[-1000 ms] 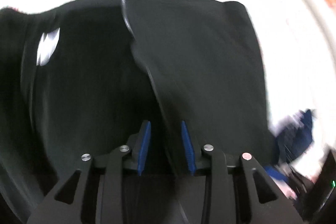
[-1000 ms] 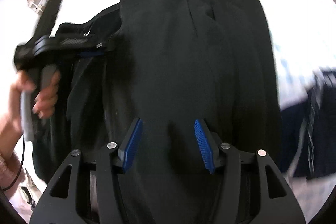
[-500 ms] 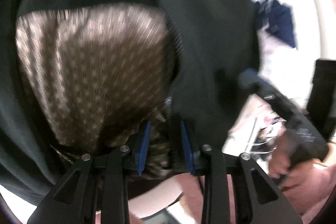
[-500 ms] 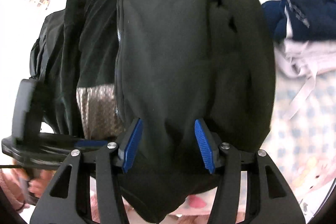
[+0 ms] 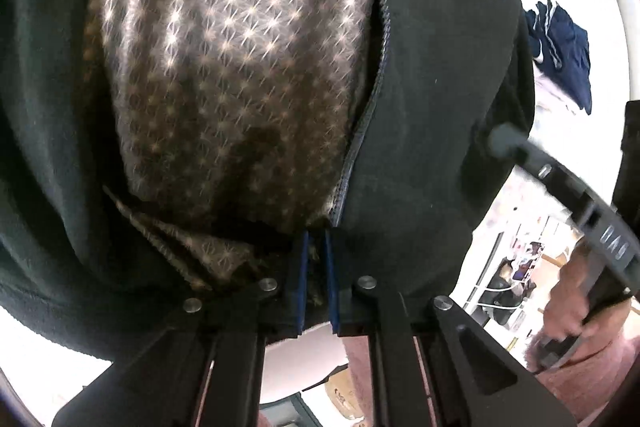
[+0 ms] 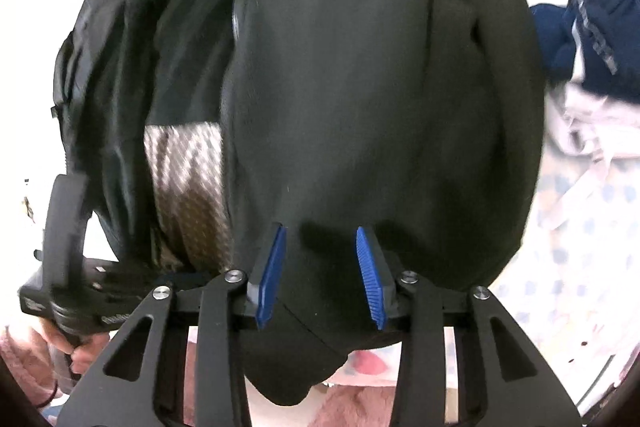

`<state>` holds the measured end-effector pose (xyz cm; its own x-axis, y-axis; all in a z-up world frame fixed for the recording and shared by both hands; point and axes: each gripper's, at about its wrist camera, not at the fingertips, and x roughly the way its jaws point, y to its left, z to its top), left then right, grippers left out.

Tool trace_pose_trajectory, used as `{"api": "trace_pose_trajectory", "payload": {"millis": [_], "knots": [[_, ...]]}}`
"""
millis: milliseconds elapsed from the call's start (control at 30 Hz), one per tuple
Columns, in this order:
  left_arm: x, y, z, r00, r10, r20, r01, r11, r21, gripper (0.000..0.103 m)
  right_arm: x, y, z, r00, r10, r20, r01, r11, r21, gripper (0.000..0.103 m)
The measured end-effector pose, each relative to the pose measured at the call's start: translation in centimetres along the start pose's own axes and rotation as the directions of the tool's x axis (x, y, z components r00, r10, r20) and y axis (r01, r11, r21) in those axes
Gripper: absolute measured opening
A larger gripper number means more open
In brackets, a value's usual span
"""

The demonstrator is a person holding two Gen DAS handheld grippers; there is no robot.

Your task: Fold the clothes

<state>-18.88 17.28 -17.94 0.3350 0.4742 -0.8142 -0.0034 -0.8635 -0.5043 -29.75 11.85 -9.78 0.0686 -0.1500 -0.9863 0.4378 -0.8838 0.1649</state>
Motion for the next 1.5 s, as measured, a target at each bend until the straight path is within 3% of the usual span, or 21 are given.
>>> {"api": "trace_pose_trajectory", "payload": {"millis": [133, 233, 300, 333, 533, 600, 667, 733, 800, 867, 967, 1067, 1233, 1300, 1367, 1433, 1500], "knots": [[-0.7, -1.5, 0.2, 0.999, 0.004, 0.038, -0.005, 0.999, 0.033, 0.009, 0.0, 0.6, -0.8, 1.000, 0.022, -0.008, -0.022, 1.000, -0.011, 0.037], [-2.1, -2.6, 0.5, 0.993, 0.033, 0.110, -0.039, 0.998, 0.055, 0.011, 0.3, 1.9, -1.1, 1.000, 0.020, -0.018, -0.021, 0.999, -0.037, 0.037], [-2.3, -2.9, 0.8, 0.989, 0.063, 0.137, -0.072, 0.996, 0.061, 0.026, 1.5, 2.9, -1.0, 1.000, 0.007, -0.028, -0.008, 0.999, -0.052, 0.037], [-2.2, -2.9, 1.0, 0.987, 0.076, 0.140, -0.085, 0.995, 0.059, 0.029, 2.0, 3.4, -0.9, 0.999, 0.000, -0.032, -0.002, 0.998, -0.060, 0.037], [0.0, -2.2, -0.4, 0.982, 0.183, 0.052, -0.186, 0.980, 0.076, 0.027, 5.1, 3.8, -2.1, 0.990, -0.035, -0.136, 0.028, 0.998, -0.052, 0.038], [-0.4, -2.5, -0.6, 0.985, 0.152, 0.079, -0.158, 0.985, 0.070, 0.027, 5.1, 3.7, -2.1, 0.989, -0.019, -0.145, 0.019, 1.000, -0.005, 0.038], [-0.8, -2.9, -0.3, 0.986, 0.128, 0.108, -0.135, 0.989, 0.054, 0.027, 4.2, 4.2, -1.3, 0.996, 0.009, -0.086, -0.005, 0.999, 0.039, 0.038], [-0.7, -3.4, 0.1, 0.978, 0.172, 0.118, -0.181, 0.981, 0.066, 0.027, 3.9, 4.9, -0.7, 0.999, -0.023, -0.040, 0.024, 0.999, 0.039, 0.038], [-0.3, -3.8, 0.1, 0.966, 0.233, 0.109, -0.243, 0.966, 0.091, 0.027, 4.8, 5.1, -0.5, 0.997, -0.043, -0.060, 0.045, 0.999, 0.031, 0.038], [-0.6, -3.9, -0.1, 0.970, 0.217, 0.107, -0.226, 0.970, 0.085, 0.028, 6.3, 4.5, -1.1, 0.989, -0.058, -0.136, 0.061, 0.998, 0.015, 0.037], [-4.5, -2.0, -0.1, 0.968, 0.190, 0.162, -0.203, 0.976, 0.073, 0.029, 5.2, 4.1, -1.7, 0.990, -0.038, -0.135, 0.039, 0.999, 0.006, 0.035], [-8.3, 0.0, -1.6, 0.946, 0.144, 0.290, -0.143, 0.989, -0.024, 0.033, 2.8, 4.7, -0.6, 0.996, -0.035, -0.083, 0.036, 0.999, 0.007, 0.035], [-17.2, 9.0, -5.3, 0.853, 0.165, 0.496, -0.027, 0.961, -0.274, 0.040, 1.3, 10.0, 3.3, 1.000, 0.010, -0.012, -0.011, 0.996, -0.094, 0.036], [-18.6, 10.1, -7.0, 0.829, 0.153, 0.538, 0.019, 0.953, -0.301, 0.046, 1.4, 12.8, 4.4, 0.999, 0.045, -0.003, -0.045, 0.987, -0.153, 0.036], [-20.0, 12.5, -7.6, 0.817, 0.181, 0.547, -0.015, 0.956, -0.294, 0.053, 1.5, 15.8, 4.9, 0.992, 0.121, -0.017, -0.122, 0.971, -0.204, 0.036], [-19.7, 12.2, -7.5, 0.820, 0.206, 0.535, -0.051, 0.955, -0.291, 0.053, 2.3, 18.5, 4.5, 0.985, 0.166, -0.050, -0.173, 0.954, -0.245, 0.040], [-19.9, 13.8, -6.8, 0.834, 0.147, 0.531, -0.008, 0.967, -0.255, 0.053, 2.7, 20.6, 3.8, 0.978, 0.193, -0.080, -0.208, 0.937, -0.279, 0.044]]}}
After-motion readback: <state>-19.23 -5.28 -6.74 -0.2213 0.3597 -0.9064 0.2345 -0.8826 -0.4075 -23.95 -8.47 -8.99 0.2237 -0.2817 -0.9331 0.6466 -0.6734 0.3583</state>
